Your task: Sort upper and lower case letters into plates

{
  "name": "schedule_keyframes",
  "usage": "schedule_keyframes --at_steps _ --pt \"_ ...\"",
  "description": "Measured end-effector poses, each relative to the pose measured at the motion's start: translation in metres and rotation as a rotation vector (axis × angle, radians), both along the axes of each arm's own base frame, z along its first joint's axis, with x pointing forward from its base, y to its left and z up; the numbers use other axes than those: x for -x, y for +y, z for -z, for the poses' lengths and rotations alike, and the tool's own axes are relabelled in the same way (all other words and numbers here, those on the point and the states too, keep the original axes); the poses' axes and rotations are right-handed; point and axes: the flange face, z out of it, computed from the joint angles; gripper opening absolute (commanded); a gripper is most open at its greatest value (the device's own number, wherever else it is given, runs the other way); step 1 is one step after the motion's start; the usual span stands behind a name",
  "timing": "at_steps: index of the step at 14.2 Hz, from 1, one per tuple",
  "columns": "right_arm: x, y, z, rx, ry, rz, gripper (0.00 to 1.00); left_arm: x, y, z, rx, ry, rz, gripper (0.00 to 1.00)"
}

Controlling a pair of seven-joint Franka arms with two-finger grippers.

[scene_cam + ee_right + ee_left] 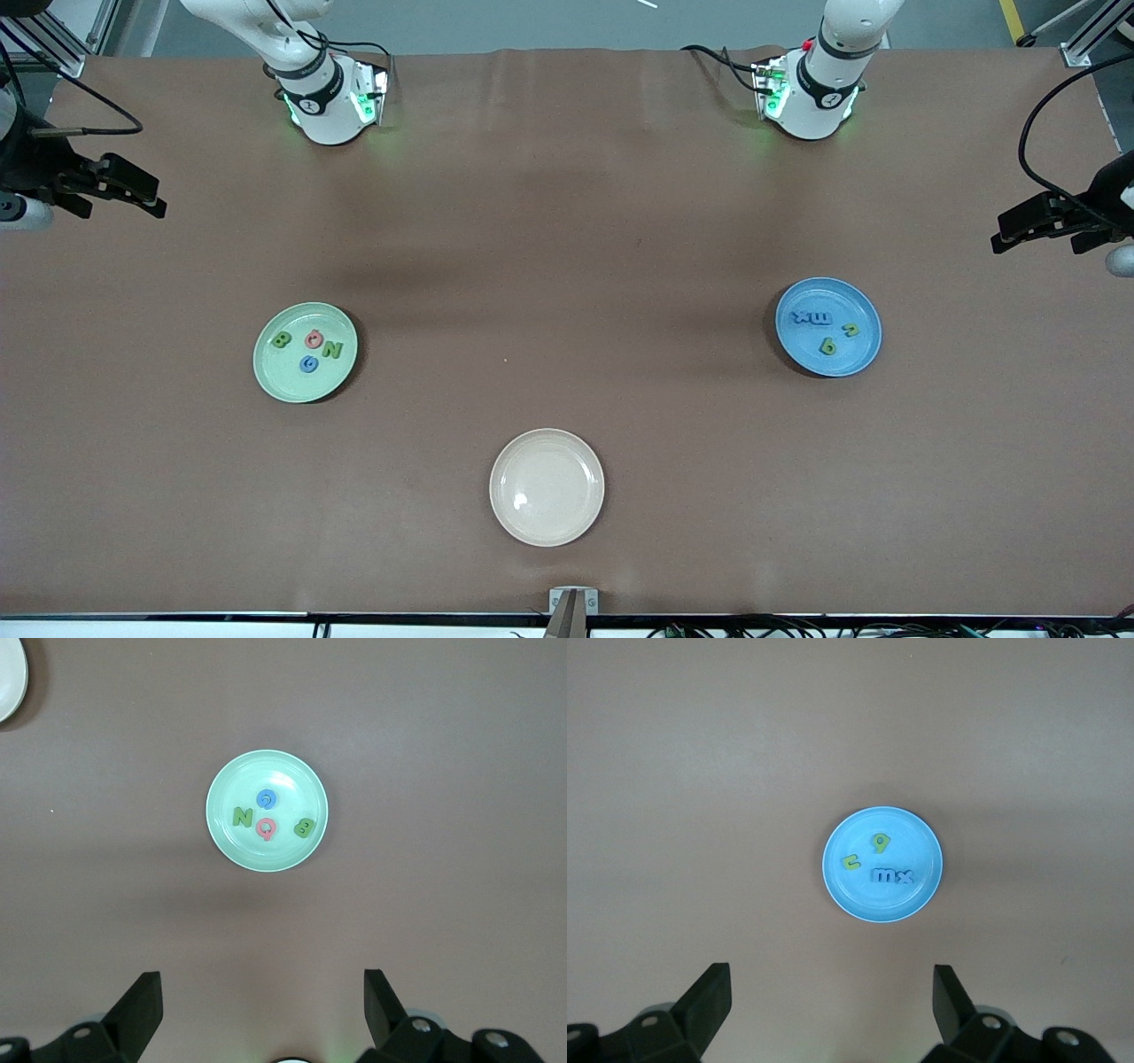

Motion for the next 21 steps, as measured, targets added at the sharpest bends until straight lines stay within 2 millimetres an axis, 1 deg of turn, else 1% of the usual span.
schedule_keyframes --at_steps 4,12,14,17,18,21 --pt "0.0 0.0 0.0 0.0 0.001 0.0 1.0 -0.001 0.007 -0.001 0.003 -0.003 -0.01 1.0" --pt "0.001 -0.003 0.001 0.0 0.009 0.006 1.0 -0.004 0.003 -0.007 -0.005 -0.019 0.0 1.0" --pt "0.001 -0.003 0.001 -0.001 0.01 0.006 1.0 -0.008 -0.004 -0.007 -0.02 -0.019 0.009 1.0" --pt "0.002 -0.004 0.001 -0.001 0.013 0.007 1.0 -0.011 -0.026 -0.004 -0.043 -0.017 0.036 1.0" --pt "0.002 -0.004 0.001 -0.001 0.014 0.007 1.0 -0.012 -0.029 -0.004 -0.049 -0.017 0.039 1.0" --pt "0.002 -0.006 0.001 -0.001 0.014 0.012 1.0 -0.013 -0.028 -0.004 -0.061 -0.018 0.032 1.0"
